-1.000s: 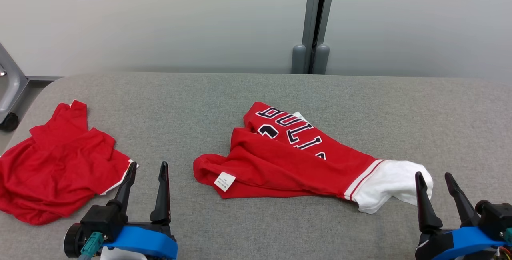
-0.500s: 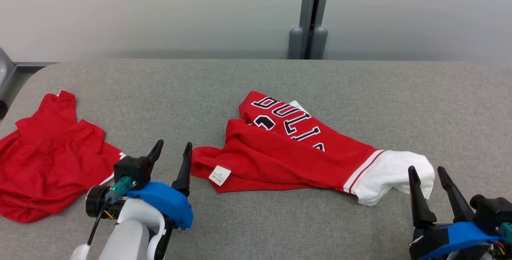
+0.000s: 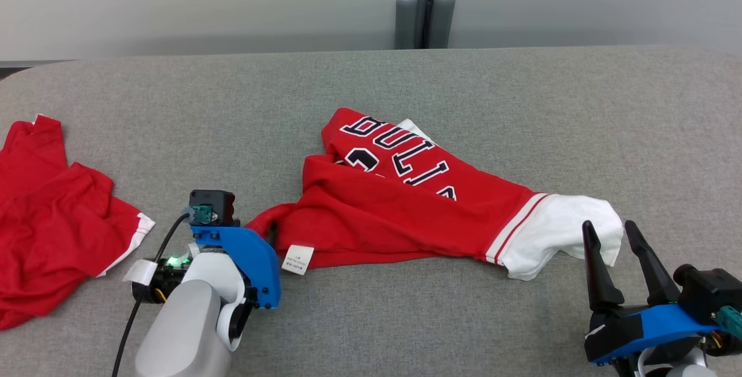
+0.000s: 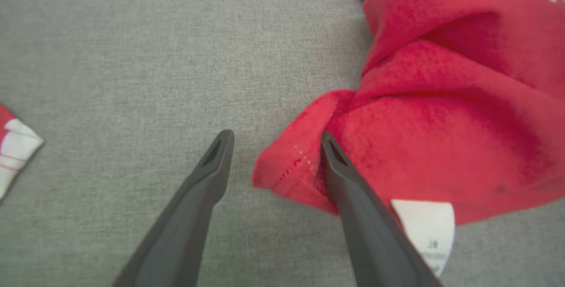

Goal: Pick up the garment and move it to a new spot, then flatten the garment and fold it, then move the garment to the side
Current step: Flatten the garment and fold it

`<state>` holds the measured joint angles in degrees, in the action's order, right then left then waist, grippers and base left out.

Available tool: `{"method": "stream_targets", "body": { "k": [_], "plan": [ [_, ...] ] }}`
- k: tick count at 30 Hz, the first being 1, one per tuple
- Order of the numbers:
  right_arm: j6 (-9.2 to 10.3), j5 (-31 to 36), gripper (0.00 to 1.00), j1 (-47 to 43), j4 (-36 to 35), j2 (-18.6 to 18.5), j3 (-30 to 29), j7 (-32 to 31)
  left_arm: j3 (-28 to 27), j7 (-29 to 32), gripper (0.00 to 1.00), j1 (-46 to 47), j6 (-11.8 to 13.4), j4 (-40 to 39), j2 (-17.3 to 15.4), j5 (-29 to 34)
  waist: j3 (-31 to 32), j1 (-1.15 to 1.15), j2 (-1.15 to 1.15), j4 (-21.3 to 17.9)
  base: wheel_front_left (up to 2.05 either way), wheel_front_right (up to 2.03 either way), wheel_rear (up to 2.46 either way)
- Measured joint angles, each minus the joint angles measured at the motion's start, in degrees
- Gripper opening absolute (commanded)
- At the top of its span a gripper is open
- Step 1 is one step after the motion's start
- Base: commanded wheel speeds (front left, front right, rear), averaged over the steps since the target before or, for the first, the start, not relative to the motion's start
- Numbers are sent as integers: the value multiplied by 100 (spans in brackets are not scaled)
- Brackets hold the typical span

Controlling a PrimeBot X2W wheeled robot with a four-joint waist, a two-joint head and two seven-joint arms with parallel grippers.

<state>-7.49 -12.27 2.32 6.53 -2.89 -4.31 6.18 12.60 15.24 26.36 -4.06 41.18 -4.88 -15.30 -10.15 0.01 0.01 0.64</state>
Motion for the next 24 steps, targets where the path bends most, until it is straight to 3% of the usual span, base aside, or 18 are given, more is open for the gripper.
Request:
{"method": "stream_targets", "body": {
  "k": [1, 2, 3, 8, 14, 15, 18, 24],
  "plan": [
    [0, 0, 100, 7, 5, 1, -1, 2, 7, 88, 55, 14, -5, 64, 5, -40, -4, 0, 0, 1, 0, 0, 0],
    [0, 0, 100, 9, 10, 1, -7, 2, 21, 121, 31, 18, -45, 92, 14, -68, -7, 0, 0, 5, 0, 0, 0],
    [0, 0, 100, 11, 18, 1, -18, 3, 14, 109, 0, 19, -54, 97, 29, -132, -2, 0, 0, 14, 0, 0, 0],
    [0, 0, 100, 18, 54, 1, -42, 3, -62, -191, 0, -8, -85, 92, 112, -387, 86, -1, 0, 105, 0, 0, 0],
    [0, 0, 100, 18, 80, 2, 18, 3, -361, -1775, 0, -16, 23, -241, 162, -739, 207, -1, -1, 197, 0, 0, 0],
    [0, 0, 100, 18, 80, 2, 18, 3, -361, -1775, 0, -16, 23, -241, 162, -739, 207, -1, -1, 197, 0, 0, 0],
    [0, -1, 100, 1, 81, 2, 23, 4, -579, -2657, 0, -175, -11, -354, 193, -1292, 254, -1, 0, 245, 0, 0, 0],
    [0, 1, 100, -51, 49, 1, -30, 15, -352, -2952, 0, -865, 4, -200, 200, -2080, 276, -1, 0, 353, 0, 0, 0]
  ]
}}
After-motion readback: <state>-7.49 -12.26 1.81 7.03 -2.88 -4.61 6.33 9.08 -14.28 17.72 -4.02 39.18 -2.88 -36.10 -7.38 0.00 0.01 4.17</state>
